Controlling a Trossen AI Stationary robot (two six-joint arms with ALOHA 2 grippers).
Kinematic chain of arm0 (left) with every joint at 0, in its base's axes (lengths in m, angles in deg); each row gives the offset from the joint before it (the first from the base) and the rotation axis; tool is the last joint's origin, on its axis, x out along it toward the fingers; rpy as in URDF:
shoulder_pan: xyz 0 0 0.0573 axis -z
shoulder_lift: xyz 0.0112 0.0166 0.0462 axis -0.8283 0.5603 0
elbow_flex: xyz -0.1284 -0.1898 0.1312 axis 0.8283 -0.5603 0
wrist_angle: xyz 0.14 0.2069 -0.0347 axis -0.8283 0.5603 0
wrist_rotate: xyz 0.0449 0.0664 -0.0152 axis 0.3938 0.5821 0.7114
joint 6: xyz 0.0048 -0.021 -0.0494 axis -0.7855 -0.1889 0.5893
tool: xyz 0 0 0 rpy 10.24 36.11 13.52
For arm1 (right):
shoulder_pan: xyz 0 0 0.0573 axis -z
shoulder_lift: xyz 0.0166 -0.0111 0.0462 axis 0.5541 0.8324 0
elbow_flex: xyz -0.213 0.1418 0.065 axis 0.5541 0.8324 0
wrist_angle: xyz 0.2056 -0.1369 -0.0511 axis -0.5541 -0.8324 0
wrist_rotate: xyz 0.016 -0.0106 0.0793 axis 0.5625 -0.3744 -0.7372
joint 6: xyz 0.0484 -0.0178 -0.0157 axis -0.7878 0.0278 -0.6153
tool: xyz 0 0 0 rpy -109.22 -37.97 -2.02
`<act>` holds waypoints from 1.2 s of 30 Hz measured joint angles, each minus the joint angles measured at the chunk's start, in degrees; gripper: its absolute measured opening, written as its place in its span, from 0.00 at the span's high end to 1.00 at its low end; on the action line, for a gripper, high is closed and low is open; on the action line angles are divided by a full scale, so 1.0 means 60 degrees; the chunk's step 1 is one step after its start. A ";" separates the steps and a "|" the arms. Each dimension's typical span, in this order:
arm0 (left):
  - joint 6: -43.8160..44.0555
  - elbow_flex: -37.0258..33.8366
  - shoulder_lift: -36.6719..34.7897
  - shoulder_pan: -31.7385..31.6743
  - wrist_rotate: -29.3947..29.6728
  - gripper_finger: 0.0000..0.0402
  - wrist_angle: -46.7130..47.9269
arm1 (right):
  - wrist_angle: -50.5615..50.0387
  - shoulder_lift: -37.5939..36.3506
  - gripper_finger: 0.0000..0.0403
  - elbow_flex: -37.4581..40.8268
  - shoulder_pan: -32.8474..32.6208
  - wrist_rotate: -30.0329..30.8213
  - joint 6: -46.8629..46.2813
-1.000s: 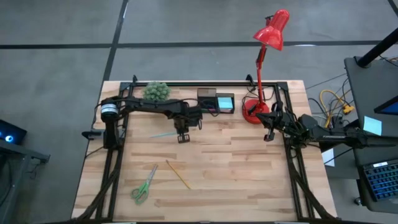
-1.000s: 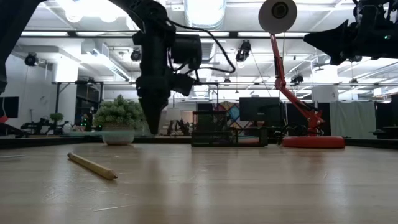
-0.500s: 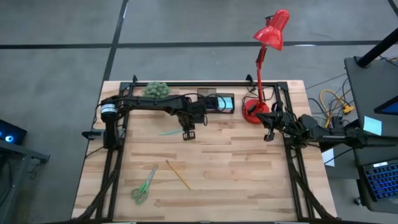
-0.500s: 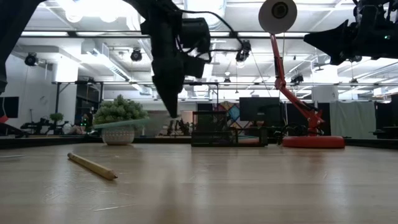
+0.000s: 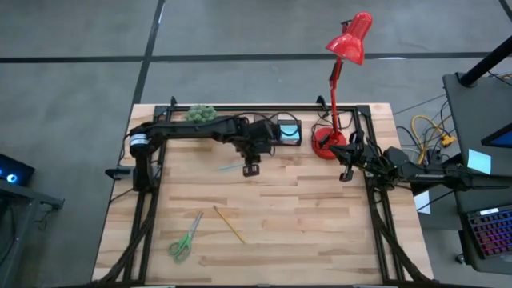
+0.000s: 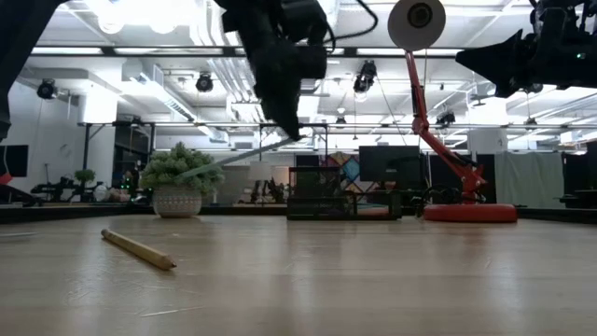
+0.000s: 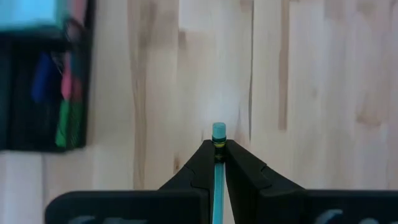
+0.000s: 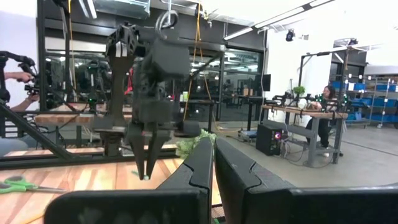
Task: Pick and place office supplies into organizer
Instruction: Put the sky blue pencil into the desk organizer
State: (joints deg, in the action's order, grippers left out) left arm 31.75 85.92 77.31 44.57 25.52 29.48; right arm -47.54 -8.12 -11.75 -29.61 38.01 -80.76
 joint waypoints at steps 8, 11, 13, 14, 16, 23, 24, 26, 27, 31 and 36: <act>-0.0277 0.0525 -0.0004 0.0007 -0.0040 0.98 -0.0597 | 0.0004 0.0002 0.98 0.0000 0.0002 0.0000 0.0000; -0.0369 0.0606 0.0000 0.0007 -0.0062 0.98 -0.0894 | 0.0004 0.0002 0.98 0.0000 0.0002 0.0000 0.0000; -0.0524 0.0666 0.0000 0.0007 -0.0063 0.98 -0.1130 | 0.0004 -0.0002 0.98 0.0000 0.0002 0.0000 0.0000; -0.0544 0.0680 0.0000 0.0007 -0.0062 0.98 -0.1363 | 0.0006 0.0002 0.98 0.0000 0.0002 0.0000 0.0000; -0.0615 0.0679 0.0000 0.0004 -0.0079 0.98 -0.1766 | 0.0006 0.0002 0.98 0.0000 0.0000 0.0000 0.0000; -0.0937 0.0668 0.0000 -0.0040 -0.0146 0.98 -0.2648 | 0.0004 0.0002 0.98 0.0000 -0.0001 0.0000 -0.0029; -0.0941 0.0668 0.0000 -0.0047 -0.0146 0.98 -0.2788 | 0.0006 0.0002 0.98 0.0000 0.0000 0.0000 -0.0029; -0.0951 0.0679 0.0000 -0.0051 -0.0146 0.98 -0.3080 | 0.0004 0.0002 0.98 0.0000 0.0002 0.0000 -0.0025; -0.0968 0.0679 0.0000 -0.0051 -0.0145 0.98 -0.3281 | 0.0004 -0.0001 0.98 0.0000 0.0002 0.0000 -0.0029; -0.1008 0.0652 0.0000 -0.0107 -0.0126 0.98 -0.3903 | 0.0004 0.0001 0.98 0.0000 0.0002 0.0000 -0.0029; -0.1262 0.0639 0.0000 -0.0231 0.0309 0.98 -0.4700 | 0.0004 0.0002 0.98 0.0000 -0.0002 0.0000 -0.0030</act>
State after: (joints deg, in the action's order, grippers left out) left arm 24.18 89.76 77.31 43.18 27.38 1.28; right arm -47.51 -8.10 -11.75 -29.62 38.01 -80.94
